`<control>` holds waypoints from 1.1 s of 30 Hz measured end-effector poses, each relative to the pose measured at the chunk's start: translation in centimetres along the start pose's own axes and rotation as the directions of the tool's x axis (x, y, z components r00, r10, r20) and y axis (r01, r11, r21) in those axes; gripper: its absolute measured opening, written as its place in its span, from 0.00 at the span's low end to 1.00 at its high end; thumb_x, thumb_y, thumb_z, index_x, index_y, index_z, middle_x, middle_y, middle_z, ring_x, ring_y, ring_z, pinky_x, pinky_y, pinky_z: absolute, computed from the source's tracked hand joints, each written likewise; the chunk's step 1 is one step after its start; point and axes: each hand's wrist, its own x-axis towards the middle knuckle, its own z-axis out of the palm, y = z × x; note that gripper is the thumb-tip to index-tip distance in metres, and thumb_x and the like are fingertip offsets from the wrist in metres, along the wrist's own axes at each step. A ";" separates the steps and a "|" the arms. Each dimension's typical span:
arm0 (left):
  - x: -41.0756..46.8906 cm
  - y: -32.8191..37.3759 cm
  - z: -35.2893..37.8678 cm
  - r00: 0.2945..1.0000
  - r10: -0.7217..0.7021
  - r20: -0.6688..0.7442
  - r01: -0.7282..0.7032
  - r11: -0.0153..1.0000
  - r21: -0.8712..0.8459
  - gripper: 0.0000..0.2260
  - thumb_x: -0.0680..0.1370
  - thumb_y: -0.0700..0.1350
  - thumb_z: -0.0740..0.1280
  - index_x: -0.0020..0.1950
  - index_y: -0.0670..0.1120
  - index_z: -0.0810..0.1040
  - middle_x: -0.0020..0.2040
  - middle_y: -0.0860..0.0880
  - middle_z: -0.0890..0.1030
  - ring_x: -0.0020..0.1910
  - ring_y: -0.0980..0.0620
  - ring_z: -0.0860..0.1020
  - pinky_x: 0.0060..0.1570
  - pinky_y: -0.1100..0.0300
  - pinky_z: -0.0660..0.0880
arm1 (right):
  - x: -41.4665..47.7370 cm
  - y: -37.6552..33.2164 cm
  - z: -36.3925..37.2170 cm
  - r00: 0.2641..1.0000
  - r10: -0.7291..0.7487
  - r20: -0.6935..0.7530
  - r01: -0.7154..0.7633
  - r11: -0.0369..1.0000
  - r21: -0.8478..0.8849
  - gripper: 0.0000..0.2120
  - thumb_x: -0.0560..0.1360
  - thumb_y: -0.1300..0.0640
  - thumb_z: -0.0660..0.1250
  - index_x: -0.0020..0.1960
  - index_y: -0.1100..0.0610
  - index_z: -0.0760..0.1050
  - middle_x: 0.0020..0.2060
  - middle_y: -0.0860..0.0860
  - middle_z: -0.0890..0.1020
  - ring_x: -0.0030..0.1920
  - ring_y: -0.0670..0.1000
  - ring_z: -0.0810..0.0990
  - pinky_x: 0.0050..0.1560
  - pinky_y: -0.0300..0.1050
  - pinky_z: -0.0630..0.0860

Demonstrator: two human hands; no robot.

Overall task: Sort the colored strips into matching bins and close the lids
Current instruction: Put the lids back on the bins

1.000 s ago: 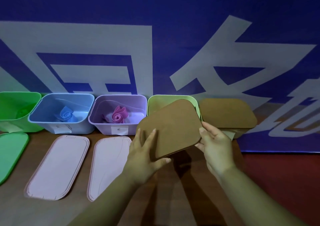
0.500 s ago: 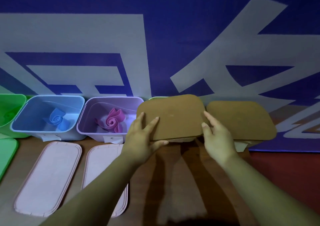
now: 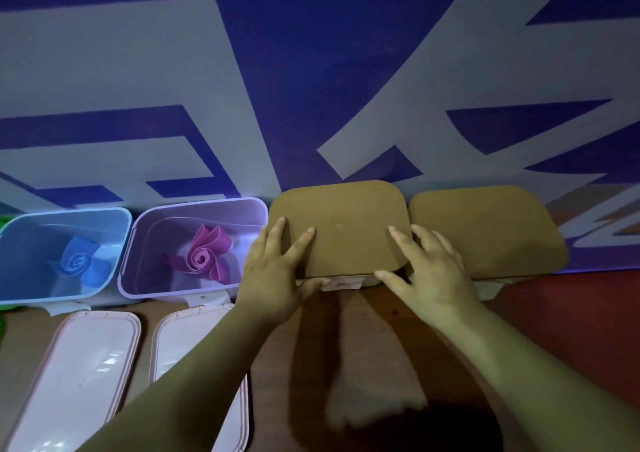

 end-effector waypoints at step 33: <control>-0.3 0.9 0.8 0.999 -0.018 -0.042 0.021 0.997 0.072 0.39 0.72 0.71 0.62 0.79 0.60 0.54 0.80 0.46 0.53 0.78 0.38 0.51 0.75 0.40 0.53 | 1.1 0.4 0.5 0.988 -0.082 0.127 0.095 0.990 -0.101 0.39 0.72 0.26 0.48 0.79 0.40 0.51 0.81 0.50 0.49 0.80 0.52 0.45 0.77 0.55 0.48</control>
